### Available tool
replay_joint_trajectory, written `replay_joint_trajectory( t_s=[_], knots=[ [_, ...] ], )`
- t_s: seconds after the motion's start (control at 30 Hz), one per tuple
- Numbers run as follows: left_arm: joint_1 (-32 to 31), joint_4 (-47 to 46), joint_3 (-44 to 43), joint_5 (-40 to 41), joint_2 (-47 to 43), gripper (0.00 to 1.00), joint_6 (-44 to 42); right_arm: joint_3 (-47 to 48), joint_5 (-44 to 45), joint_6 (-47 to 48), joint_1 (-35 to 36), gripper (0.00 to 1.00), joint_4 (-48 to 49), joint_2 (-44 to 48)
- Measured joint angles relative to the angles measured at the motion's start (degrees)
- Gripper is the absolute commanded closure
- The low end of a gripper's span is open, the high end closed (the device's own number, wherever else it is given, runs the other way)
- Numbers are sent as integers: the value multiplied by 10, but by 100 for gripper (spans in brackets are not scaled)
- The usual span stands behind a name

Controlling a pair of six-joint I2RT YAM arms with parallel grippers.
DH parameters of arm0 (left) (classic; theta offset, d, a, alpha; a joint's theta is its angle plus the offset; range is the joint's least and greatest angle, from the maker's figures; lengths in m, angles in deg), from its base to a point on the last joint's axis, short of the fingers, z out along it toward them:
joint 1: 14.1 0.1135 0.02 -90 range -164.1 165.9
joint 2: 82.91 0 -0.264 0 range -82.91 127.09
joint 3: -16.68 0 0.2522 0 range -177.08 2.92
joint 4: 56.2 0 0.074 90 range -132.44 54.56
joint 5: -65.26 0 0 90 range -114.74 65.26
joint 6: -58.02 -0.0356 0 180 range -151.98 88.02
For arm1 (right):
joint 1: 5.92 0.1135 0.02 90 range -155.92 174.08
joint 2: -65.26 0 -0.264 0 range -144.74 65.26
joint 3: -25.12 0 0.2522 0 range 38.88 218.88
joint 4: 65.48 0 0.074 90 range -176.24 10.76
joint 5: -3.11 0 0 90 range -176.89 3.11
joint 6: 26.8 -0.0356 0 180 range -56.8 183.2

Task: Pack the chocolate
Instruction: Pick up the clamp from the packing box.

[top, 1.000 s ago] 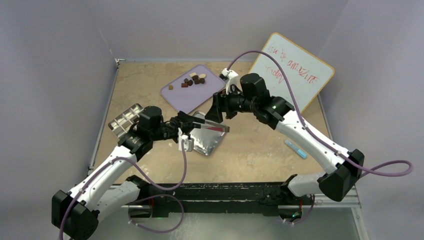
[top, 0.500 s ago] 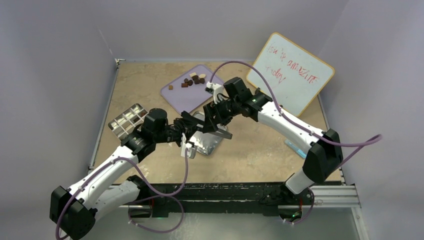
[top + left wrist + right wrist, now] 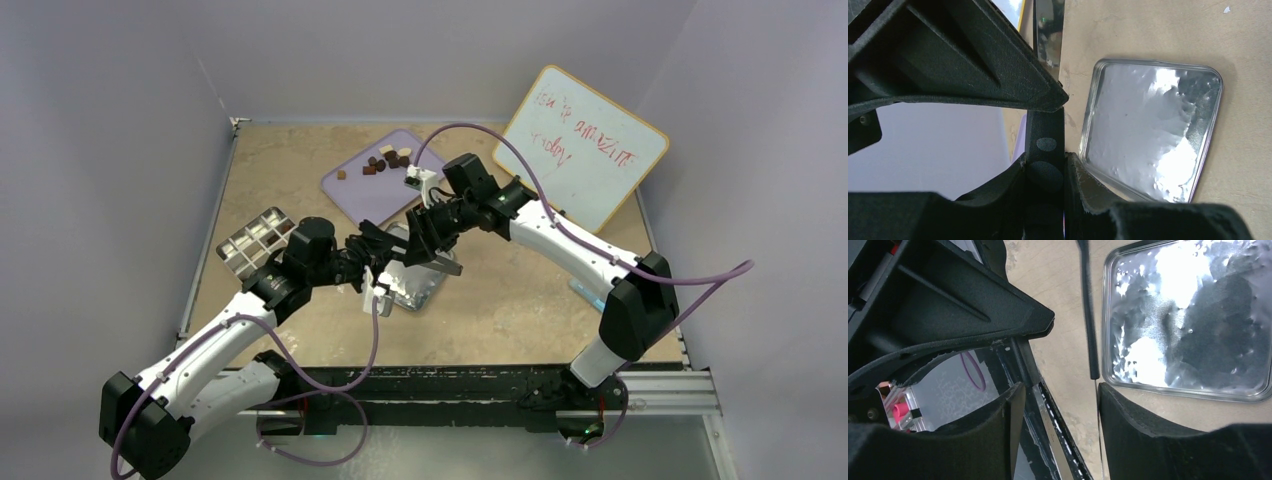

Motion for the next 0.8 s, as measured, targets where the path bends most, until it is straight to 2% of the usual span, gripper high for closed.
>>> replay_joint_trajectory(
  t_s=[0.27,0.33,0.43,0.63,0.8],
  knots=[
    [0,-14,10,6,-7,100,1,-1,-4,-4,-1,39,11,-5],
    [0,-16,12,6,-9,100,1,-2,-8,-4,-1,40,14,-7],
    [0,-17,13,7,-9,100,1,-7,-12,-1,-1,49,16,-7],
    [0,-22,16,7,-10,100,3,-12,-20,6,-2,40,17,-7],
    [0,-26,17,8,-10,100,6,-25,-24,15,-6,44,19,-7]
  ],
)
